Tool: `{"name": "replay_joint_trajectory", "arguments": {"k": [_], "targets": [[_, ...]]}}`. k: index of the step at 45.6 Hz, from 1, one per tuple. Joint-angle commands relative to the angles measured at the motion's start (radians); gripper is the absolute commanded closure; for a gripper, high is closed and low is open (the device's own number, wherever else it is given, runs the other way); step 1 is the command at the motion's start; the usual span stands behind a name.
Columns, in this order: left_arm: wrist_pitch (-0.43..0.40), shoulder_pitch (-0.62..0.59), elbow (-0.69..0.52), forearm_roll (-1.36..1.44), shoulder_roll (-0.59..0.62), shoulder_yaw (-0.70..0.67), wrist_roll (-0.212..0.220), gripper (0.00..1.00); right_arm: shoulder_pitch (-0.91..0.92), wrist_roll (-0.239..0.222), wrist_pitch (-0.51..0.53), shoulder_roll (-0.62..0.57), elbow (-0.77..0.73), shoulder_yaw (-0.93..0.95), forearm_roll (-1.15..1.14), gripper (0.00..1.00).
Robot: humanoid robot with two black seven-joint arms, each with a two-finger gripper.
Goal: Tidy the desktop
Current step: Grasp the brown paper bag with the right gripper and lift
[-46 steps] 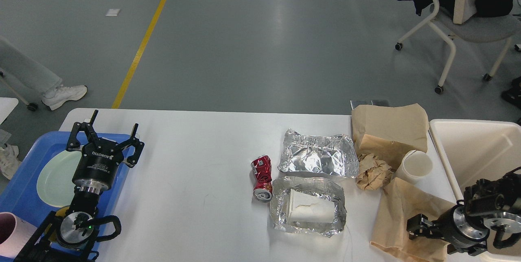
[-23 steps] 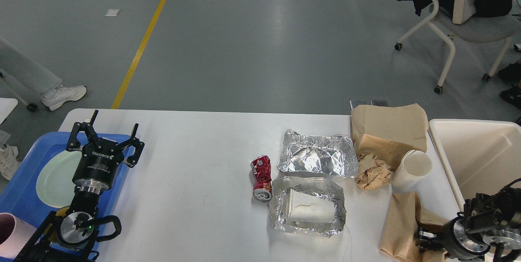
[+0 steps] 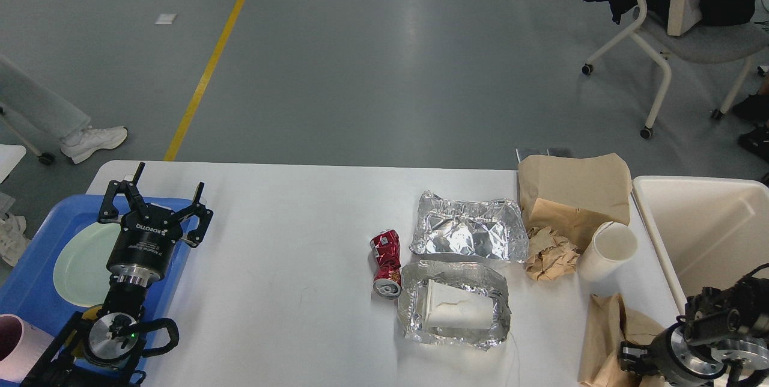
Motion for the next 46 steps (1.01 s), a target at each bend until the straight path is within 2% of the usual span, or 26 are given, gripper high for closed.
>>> {"name": "replay_joint_trajectory", "arguments": {"k": [1, 9, 15, 24, 39, 43, 46], "targets": [[0.000, 0.000, 0.000, 0.000, 0.000, 0.000, 0.000, 0.04, 0.003, 0.000, 0.015, -0.005, 0.000, 0.000, 0.000, 1.00], [0.000, 0.000, 0.000, 0.000, -0.001, 0.000, 0.000, 0.04, 0.082, 0.000, 0.120, -0.084, 0.046, -0.006, 0.002, 1.00], [0.000, 0.000, 0.000, 0.000, -0.001, 0.000, 0.000, 0.04, 0.237, 0.000, 0.215, -0.172, 0.143, -0.051, 0.002, 1.00], [0.000, 0.000, 0.000, 0.000, 0.000, 0.000, 0.000, 0.04, 0.530, -0.001, 0.296, -0.218, 0.286, -0.222, 0.011, 1.00], [0.000, 0.000, 0.000, 0.000, 0.000, 0.000, 0.002, 0.04, 1.044, 0.000, 0.523, -0.212, 0.399, -0.552, 0.034, 1.00], [0.000, 0.000, 0.000, 0.000, 0.000, 0.000, 0.002, 0.04, 1.125, 0.000, 0.617, -0.199, 0.399, -0.585, 0.034, 1.00], [0.000, 0.000, 0.000, 0.000, 0.000, 0.000, 0.002, 0.04, 1.150, 0.000, 0.641, -0.173, 0.399, -0.598, 0.034, 1.00]]}}
